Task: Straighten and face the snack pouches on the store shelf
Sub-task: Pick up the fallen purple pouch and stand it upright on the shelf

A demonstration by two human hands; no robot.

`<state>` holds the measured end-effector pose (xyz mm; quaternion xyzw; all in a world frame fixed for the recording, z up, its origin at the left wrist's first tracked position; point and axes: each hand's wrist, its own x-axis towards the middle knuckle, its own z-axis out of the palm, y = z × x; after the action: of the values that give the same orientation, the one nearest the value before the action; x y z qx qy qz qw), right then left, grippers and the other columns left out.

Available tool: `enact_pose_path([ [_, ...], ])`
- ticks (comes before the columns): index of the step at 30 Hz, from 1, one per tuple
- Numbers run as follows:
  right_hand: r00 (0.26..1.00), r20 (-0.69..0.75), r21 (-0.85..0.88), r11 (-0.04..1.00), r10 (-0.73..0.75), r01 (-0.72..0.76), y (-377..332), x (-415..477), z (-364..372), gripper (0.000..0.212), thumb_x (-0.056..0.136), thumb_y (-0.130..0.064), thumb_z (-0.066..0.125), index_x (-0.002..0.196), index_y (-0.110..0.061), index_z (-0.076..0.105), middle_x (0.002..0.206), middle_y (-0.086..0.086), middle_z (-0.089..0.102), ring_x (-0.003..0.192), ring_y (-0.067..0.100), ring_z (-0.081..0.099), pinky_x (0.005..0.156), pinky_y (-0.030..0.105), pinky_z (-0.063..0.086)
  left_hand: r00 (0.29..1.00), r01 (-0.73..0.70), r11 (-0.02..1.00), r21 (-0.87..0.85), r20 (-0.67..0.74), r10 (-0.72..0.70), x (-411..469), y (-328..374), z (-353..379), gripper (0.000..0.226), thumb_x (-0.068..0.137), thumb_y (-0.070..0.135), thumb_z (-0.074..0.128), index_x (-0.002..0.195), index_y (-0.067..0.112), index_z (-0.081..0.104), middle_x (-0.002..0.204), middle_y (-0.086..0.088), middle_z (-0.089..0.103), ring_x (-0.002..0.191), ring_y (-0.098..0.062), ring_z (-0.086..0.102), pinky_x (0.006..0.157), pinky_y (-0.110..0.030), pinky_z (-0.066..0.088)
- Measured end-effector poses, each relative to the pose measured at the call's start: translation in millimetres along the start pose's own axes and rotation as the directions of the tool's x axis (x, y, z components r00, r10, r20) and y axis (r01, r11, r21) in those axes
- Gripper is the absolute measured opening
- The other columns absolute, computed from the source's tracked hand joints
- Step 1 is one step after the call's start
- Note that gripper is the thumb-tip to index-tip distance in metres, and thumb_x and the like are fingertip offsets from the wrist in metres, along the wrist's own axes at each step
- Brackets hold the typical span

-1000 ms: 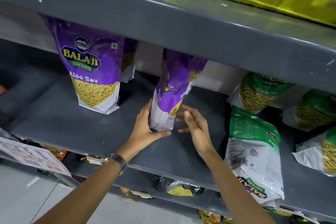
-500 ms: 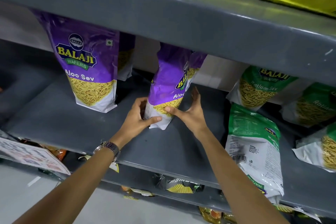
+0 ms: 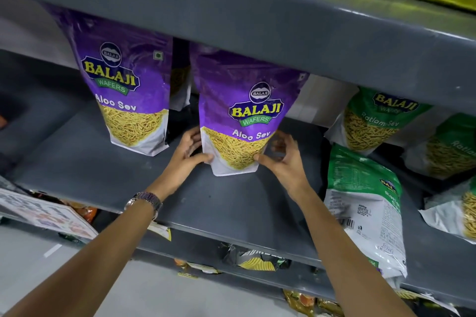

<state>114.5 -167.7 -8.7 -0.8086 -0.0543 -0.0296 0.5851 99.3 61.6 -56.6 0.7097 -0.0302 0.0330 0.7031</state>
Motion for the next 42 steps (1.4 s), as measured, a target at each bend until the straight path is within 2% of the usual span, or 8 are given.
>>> enact_pose_path([
  [3,0.999,-0.020,0.043,0.998,0.044,-0.043,3.0,-2.3,2.1,0.067,0.060,-0.014,0.087,0.110,-0.022,0.044,0.114,-0.005,0.053,0.119,0.021,0.052,0.098,0.042,0.049,0.996,0.034,0.998,0.052,0.086,-0.038,-1.1,-2.1,3.3,0.069,0.064,0.020,0.081,0.121,0.034,0.044,0.119,0.020,0.059,0.114,0.003,0.055,0.090,-0.015,0.046],
  [9,0.998,-0.009,0.019,0.998,0.066,-0.066,6.2,-5.2,2.1,0.074,0.056,-0.020,0.090,0.115,-0.018,0.045,0.117,-0.001,0.061,0.108,0.016,0.061,0.091,0.035,0.054,0.999,0.005,0.986,0.165,0.040,-0.012,2.1,0.9,4.4,0.067,0.054,0.051,0.082,0.109,0.063,0.045,0.128,0.011,0.045,0.122,-0.009,0.051,0.100,-0.036,0.047],
  [26,0.996,0.010,0.022,0.995,0.094,-0.094,3.5,-12.1,6.8,0.062,0.065,-0.020,0.085,0.117,-0.017,0.054,0.113,-0.004,0.066,0.096,-0.001,0.061,0.070,0.005,0.050,0.995,0.050,0.987,0.150,0.081,-0.063,8.3,-6.9,-0.6,0.084,0.058,0.041,0.081,0.131,0.028,0.043,0.136,-0.002,0.048,0.124,-0.013,0.051,0.108,-0.041,0.040],
  [31,0.993,0.025,0.032,0.992,0.120,-0.120,0.6,-14.4,5.2,0.060,0.066,-0.019,0.085,0.117,-0.020,0.053,0.110,-0.007,0.066,0.098,0.002,0.061,0.074,0.010,0.053,0.995,0.044,0.993,0.114,0.084,-0.053,6.6,-6.3,1.9,0.089,0.058,0.040,0.083,0.134,0.023,0.041,0.137,-0.003,0.048,0.122,-0.010,0.053,0.104,-0.034,0.044],
  [35,0.988,0.008,0.058,0.987,0.152,-0.152,-6.0,-22.5,4.7,0.069,0.066,-0.017,0.085,0.123,-0.016,0.046,0.122,0.000,0.062,0.109,0.014,0.060,0.092,0.034,0.054,0.995,0.014,0.996,0.084,0.098,-0.022,2.0,1.0,6.3,0.082,0.063,0.029,0.083,0.133,0.028,0.040,0.136,-0.001,0.050,0.123,-0.012,0.052,0.105,-0.038,0.043],
  [37,0.990,-0.062,0.057,0.991,0.128,-0.124,-9.6,-32.5,-0.1,0.069,0.065,-0.018,0.085,0.120,-0.020,0.044,0.117,-0.008,0.061,0.108,0.010,0.060,0.091,0.025,0.053,0.998,-0.035,0.999,0.016,-0.053,0.036,-10.7,2.6,18.1,0.084,0.069,0.009,0.080,0.137,0.025,0.035,0.141,-0.005,0.046,0.128,-0.015,0.048,0.105,-0.037,0.041],
  [40,0.972,-0.234,0.048,0.998,0.038,-0.028,-18.2,-49.6,-21.2,0.065,0.066,-0.014,0.083,0.119,-0.024,0.046,0.111,-0.014,0.056,0.100,-0.001,0.057,0.085,0.018,0.050,0.907,-0.142,0.987,-0.080,-0.411,0.097,-51.3,8.6,57.0,0.066,0.075,-0.001,0.073,0.127,0.023,0.041,0.126,-0.004,0.051,0.114,-0.007,0.052,0.099,-0.025,0.043],
  [42,0.930,-0.367,0.011,0.999,-0.029,0.035,-22.5,-60.8,-49.2,0.057,0.070,-0.009,0.080,0.115,-0.023,0.049,0.111,-0.007,0.057,0.098,0.002,0.057,0.082,0.014,0.046,0.903,-0.182,0.977,-0.109,-0.412,0.122,-76.4,17.1,97.7,0.050,0.075,0.003,0.065,0.114,0.026,0.046,0.111,0.004,0.055,0.092,0.004,0.056,0.081,-0.011,0.045],
])
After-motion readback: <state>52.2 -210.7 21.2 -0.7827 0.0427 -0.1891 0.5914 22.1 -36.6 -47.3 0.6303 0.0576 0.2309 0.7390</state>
